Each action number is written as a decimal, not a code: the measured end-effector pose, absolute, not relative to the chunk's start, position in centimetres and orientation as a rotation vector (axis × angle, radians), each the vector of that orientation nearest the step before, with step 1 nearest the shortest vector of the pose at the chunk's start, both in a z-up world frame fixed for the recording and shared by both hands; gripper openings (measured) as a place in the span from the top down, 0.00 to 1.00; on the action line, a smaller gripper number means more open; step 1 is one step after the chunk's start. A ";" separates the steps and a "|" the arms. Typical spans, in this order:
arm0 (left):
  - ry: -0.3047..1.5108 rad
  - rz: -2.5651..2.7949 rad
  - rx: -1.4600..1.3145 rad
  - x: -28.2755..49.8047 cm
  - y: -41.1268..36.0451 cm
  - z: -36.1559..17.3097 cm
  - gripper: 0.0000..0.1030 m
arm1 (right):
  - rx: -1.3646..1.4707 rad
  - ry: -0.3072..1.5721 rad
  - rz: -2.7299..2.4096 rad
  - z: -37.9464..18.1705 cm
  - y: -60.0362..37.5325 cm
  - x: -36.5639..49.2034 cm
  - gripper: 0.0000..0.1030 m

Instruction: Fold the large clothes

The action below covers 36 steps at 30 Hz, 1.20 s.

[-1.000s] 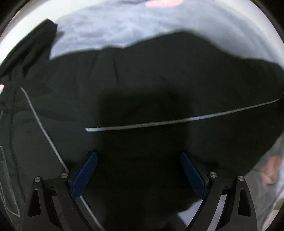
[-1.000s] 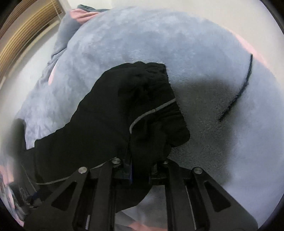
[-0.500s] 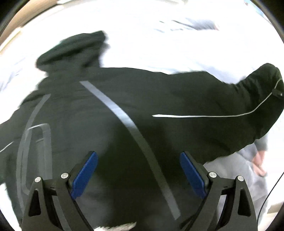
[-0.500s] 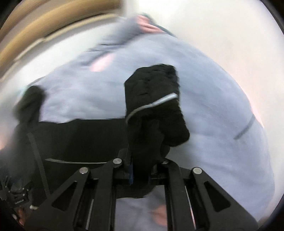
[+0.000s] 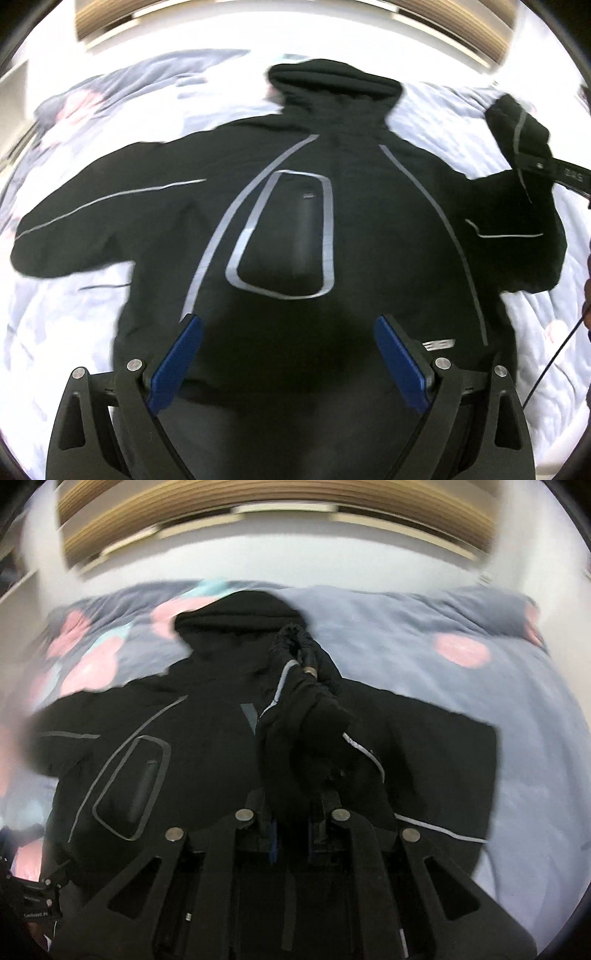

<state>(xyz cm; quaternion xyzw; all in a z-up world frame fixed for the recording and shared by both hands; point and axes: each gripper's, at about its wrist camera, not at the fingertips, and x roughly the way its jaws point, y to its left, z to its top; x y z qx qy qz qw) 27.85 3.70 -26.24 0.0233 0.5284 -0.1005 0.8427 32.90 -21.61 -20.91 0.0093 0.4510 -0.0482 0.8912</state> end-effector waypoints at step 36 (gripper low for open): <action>1.167 -0.311 -0.196 40.9 8.1 -32.8 0.09 | 0.151 1.123 -0.198 -29.3 -25.5 34.5 0.32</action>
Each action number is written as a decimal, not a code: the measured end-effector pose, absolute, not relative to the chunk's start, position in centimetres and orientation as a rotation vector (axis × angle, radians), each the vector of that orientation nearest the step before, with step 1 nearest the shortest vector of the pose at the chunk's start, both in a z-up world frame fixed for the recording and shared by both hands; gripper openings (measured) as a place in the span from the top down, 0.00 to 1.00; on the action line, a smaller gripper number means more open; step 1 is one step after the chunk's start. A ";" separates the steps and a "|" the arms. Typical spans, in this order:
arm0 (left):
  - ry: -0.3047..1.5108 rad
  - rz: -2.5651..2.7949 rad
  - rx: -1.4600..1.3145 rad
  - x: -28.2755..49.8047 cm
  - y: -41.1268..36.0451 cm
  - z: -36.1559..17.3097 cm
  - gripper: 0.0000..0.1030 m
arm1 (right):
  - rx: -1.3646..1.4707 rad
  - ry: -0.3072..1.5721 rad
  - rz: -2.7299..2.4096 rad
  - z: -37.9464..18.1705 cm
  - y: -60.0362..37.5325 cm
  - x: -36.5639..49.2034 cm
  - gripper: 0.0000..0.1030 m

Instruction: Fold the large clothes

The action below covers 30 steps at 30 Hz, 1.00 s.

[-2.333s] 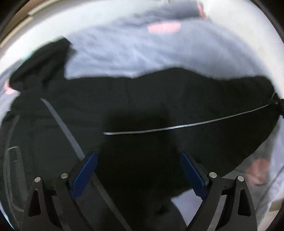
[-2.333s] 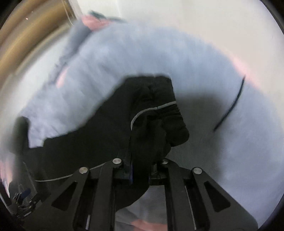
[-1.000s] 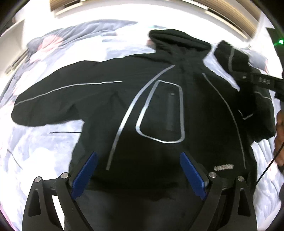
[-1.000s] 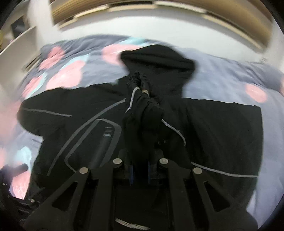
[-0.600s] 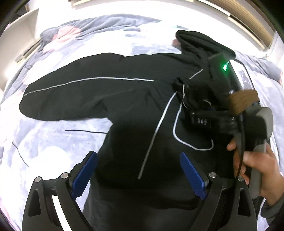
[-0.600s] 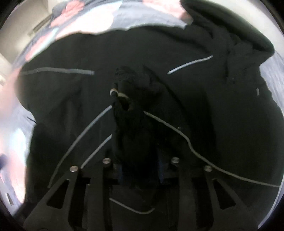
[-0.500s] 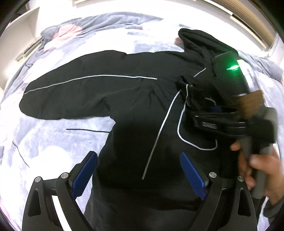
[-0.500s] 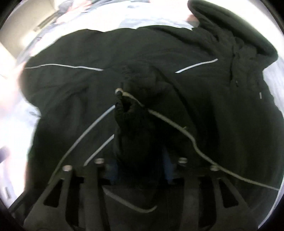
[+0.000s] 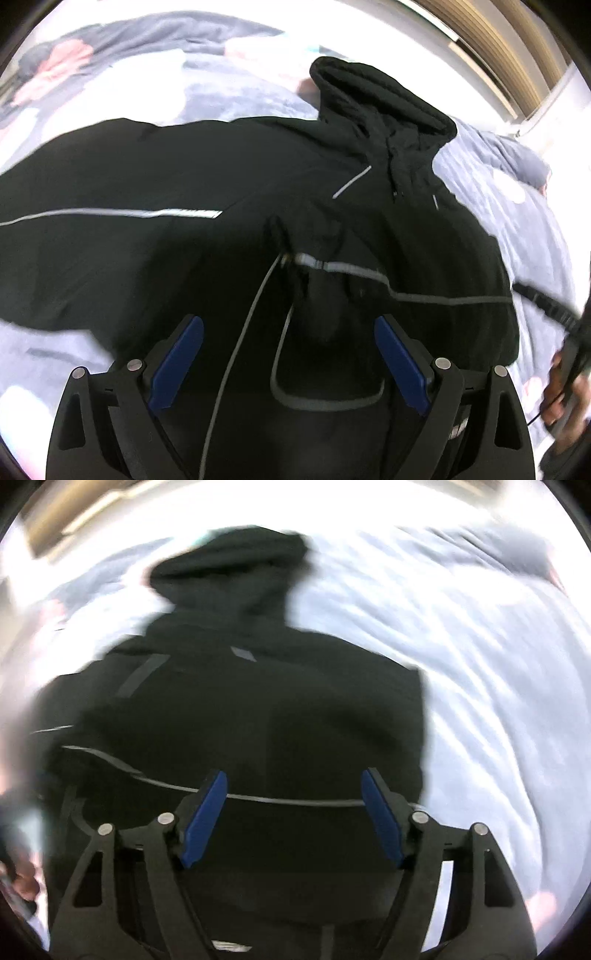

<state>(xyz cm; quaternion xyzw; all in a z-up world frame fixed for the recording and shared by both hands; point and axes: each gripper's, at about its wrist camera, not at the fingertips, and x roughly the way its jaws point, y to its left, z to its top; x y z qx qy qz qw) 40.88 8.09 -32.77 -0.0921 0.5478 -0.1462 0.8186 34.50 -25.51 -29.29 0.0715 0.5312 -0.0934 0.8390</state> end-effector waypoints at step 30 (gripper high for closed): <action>1.086 -0.096 -0.184 41.1 12.2 -32.6 0.66 | 0.065 1.332 -0.151 -37.7 -19.4 38.7 0.30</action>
